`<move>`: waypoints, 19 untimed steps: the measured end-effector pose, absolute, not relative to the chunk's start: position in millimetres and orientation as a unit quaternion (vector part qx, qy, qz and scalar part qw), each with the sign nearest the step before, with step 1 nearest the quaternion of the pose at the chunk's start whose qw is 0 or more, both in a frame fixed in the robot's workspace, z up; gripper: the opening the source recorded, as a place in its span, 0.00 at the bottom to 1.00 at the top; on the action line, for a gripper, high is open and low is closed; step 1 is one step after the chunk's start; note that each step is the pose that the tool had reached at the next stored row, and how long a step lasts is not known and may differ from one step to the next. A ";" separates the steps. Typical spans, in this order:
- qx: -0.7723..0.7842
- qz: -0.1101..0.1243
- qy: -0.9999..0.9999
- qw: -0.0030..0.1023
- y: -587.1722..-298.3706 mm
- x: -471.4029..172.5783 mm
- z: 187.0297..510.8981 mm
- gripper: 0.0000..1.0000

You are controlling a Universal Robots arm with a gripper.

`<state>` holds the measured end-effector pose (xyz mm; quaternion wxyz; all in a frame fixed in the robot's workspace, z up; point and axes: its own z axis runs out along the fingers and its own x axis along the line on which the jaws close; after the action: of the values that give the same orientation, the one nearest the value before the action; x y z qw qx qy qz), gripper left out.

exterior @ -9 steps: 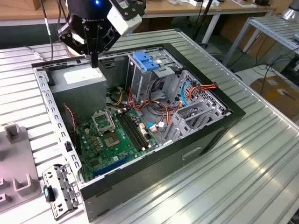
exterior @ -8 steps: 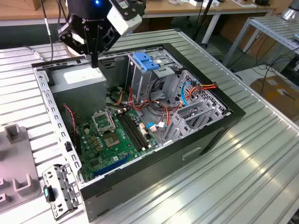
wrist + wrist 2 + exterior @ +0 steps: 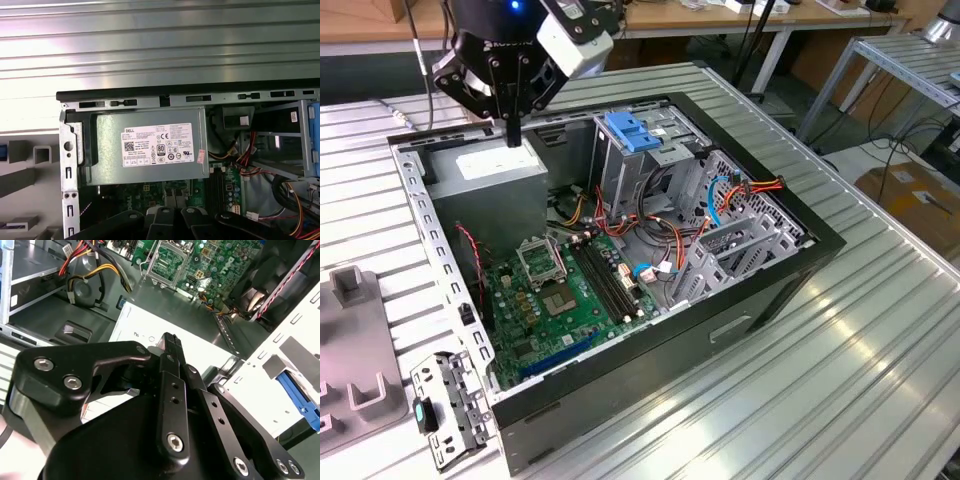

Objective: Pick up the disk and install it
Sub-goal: 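Reach for the disk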

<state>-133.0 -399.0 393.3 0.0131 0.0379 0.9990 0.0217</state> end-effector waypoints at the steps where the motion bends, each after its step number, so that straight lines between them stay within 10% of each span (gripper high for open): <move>1: 0.038 0.022 0.999 0.013 -398.9 -133.9 393.3 0.11; 19: 0.038 0.022 0.999 0.013 -398.9 -152.0 393.1 0.11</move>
<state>-152.0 -398.9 393.1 0.0130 0.0379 0.9990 0.0217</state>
